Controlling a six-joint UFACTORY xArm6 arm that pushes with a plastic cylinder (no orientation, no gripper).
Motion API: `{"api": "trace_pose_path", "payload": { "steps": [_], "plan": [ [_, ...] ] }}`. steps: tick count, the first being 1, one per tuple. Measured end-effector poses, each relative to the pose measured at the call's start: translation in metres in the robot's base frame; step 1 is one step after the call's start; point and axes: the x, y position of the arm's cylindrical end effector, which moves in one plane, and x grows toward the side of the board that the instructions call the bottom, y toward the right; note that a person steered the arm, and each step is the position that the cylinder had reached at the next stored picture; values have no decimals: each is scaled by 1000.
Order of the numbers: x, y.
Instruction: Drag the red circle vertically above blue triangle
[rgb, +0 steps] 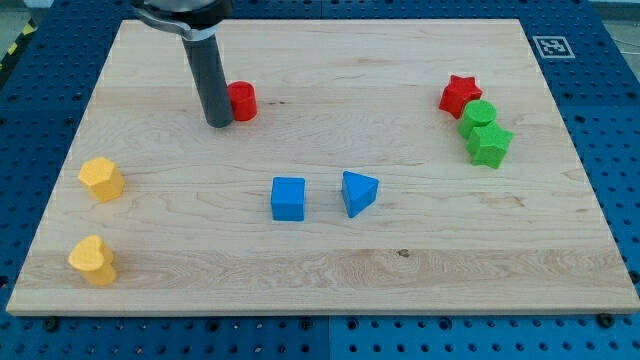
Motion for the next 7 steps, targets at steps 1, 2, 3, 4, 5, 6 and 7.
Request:
{"api": "trace_pose_path", "payload": {
  "steps": [1, 2, 3, 4, 5, 6, 7],
  "plan": [
    [-1, 10],
    [-7, -5],
    [-21, -14],
    [-27, 7],
    [-28, 27],
    [-28, 44],
    [-28, 50]
  ]
}}
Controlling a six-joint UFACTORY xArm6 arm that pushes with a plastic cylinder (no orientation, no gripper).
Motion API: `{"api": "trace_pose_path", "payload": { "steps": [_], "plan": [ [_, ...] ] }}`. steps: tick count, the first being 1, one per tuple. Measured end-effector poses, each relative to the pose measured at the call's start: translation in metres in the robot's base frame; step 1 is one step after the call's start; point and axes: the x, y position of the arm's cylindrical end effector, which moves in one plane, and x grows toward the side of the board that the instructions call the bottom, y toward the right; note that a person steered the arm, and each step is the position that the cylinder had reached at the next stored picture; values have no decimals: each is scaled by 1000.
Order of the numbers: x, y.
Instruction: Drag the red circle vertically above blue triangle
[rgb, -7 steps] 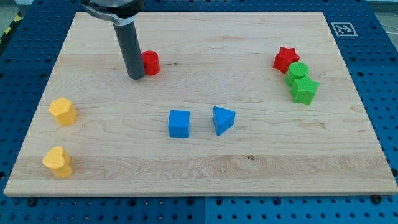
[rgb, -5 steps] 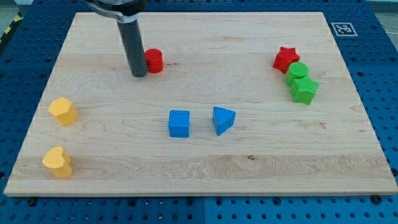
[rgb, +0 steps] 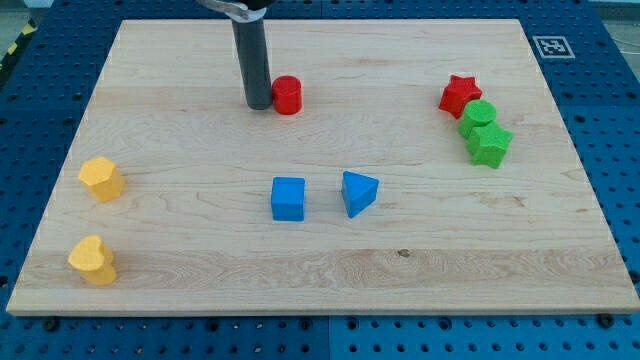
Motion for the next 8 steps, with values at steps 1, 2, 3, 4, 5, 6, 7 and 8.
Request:
{"api": "trace_pose_path", "payload": {
  "steps": [1, 2, 3, 4, 5, 6, 7, 8],
  "plan": [
    [15, 20],
    [16, 40],
    [-2, 57],
    [-19, 57],
    [-38, 57],
    [-58, 57],
    [-63, 63],
    [-67, 92]
  ]
}}
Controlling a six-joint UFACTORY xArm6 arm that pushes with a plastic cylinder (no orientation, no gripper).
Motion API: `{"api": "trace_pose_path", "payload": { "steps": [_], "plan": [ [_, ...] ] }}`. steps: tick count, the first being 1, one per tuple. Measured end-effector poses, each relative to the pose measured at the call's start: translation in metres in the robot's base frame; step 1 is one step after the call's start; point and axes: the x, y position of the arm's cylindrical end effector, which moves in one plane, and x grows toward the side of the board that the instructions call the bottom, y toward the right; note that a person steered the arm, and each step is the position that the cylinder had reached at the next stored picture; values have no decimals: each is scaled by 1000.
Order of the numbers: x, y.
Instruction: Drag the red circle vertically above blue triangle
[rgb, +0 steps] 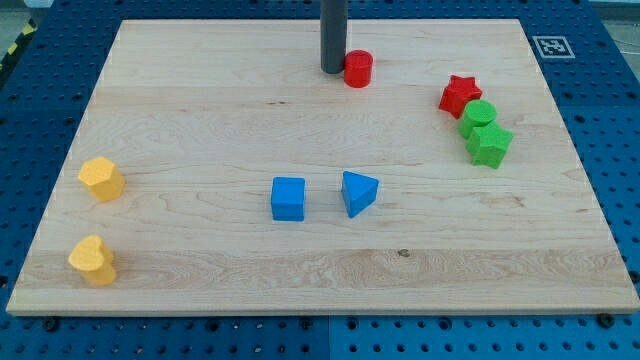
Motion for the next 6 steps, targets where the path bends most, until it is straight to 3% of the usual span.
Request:
{"api": "trace_pose_path", "payload": {
  "steps": [3, 6],
  "plan": [
    [-14, 29],
    [23, 12]
  ]
}}
